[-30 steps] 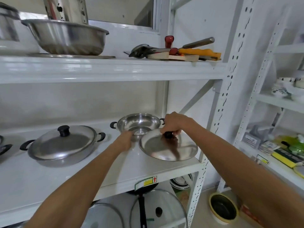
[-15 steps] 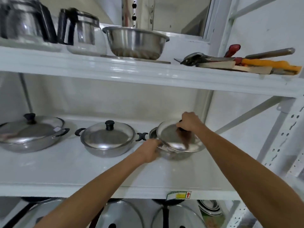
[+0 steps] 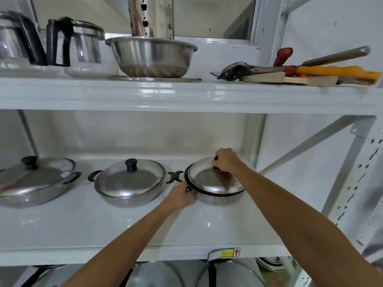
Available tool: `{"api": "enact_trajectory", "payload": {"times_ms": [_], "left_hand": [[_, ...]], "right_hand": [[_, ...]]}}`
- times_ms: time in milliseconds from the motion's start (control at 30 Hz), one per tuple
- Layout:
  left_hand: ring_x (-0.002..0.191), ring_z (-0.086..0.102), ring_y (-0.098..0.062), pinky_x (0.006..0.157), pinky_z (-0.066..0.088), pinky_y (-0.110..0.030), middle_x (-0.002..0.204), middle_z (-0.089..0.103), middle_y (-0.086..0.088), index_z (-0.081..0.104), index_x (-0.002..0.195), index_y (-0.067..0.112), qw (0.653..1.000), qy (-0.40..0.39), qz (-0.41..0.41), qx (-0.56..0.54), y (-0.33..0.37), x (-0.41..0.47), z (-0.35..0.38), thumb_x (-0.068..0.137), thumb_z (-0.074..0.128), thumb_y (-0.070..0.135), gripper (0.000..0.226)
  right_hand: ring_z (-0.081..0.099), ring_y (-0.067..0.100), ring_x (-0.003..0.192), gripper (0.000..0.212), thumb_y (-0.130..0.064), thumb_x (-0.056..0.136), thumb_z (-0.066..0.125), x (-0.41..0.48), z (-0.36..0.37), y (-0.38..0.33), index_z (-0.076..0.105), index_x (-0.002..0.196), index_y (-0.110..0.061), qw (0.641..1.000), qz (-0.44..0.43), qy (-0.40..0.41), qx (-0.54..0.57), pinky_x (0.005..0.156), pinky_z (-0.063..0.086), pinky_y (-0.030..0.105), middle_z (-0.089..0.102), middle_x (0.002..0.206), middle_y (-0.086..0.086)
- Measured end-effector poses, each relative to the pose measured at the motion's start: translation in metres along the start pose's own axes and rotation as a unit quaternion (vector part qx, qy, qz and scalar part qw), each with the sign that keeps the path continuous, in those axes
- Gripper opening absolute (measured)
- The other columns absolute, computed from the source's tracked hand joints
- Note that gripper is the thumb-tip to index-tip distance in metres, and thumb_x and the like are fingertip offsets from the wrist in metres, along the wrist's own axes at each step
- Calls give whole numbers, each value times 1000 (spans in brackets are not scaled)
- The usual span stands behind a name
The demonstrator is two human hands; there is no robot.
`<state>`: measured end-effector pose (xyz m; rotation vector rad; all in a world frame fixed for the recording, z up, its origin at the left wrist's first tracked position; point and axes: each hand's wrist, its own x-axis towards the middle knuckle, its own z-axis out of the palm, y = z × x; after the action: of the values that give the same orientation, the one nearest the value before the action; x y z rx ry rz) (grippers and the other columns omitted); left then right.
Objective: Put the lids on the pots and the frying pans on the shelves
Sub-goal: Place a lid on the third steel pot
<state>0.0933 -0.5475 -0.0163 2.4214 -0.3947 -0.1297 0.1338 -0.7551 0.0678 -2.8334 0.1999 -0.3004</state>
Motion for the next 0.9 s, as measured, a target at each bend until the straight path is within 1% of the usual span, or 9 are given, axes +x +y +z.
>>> {"api": "enact_trajectory", "payload": {"times_ms": [67,133,200,300,433,533,700,800,900], "left_hand": [[77,60,-31,73,47,-32,70,56,-11,52,68,19,1000,-4,-25,-3,-10,10,3,68,40,41,25],[67,53,-17,65,41,-28,64,54,-4,51,64,14,1000,2,-16,17,-3,-4,-3,75,45,32,22],[69,50,-11,67,39,-26,62,54,2,53,64,11,999,19,-2,30,2,-12,-7,79,48,26,22],[75,47,-12,75,41,-27,62,50,6,43,58,20,999,18,3,46,3,-12,-11,76,47,29,21],[71,51,-15,69,48,-33,67,55,-1,51,63,15,1000,2,20,-12,10,-15,-14,68,43,30,18],[70,51,-14,65,40,-26,69,55,-3,56,72,6,999,-9,24,-29,12,-15,-10,76,48,24,20],[80,58,-22,72,47,-36,80,65,-7,61,87,4,996,-18,15,-90,14,-3,-1,53,41,38,52],[95,67,-28,82,54,-46,95,73,-10,66,96,10,995,-41,28,-84,15,13,12,47,40,41,63],[87,65,-30,72,52,-39,89,70,-11,64,92,7,996,-56,38,-54,33,12,14,60,44,36,48]], "right_hand": [[66,34,90,33,-35,84,64,1,6,-5,69,103,-8,1000,-16,-4,9,78,56,38,68,100,15],[65,36,91,32,-35,86,63,-1,14,-14,69,101,-8,999,-35,-9,9,76,55,37,68,101,17],[65,38,91,29,-33,87,62,-3,19,-18,68,98,-7,999,-40,-4,7,73,52,36,67,100,18],[66,36,86,28,-33,86,63,-1,16,-19,68,94,-7,999,-31,-13,5,68,52,33,66,94,16],[66,33,81,27,-32,80,68,-1,10,-12,68,92,-8,999,-25,-30,-5,69,56,34,66,90,14],[66,34,84,30,-33,80,67,-4,11,-5,68,96,-8,1000,-17,-18,-12,74,57,38,66,93,14],[57,31,75,24,-31,81,67,-8,2,8,60,88,-9,999,9,-24,-48,64,47,32,57,86,10],[62,34,83,23,-28,85,64,-12,-1,23,62,92,-7,998,34,-20,-50,66,46,32,55,87,11],[63,34,86,23,-22,92,55,-15,1,39,64,99,-3,998,49,-1,-46,67,44,32,63,96,16]]}}
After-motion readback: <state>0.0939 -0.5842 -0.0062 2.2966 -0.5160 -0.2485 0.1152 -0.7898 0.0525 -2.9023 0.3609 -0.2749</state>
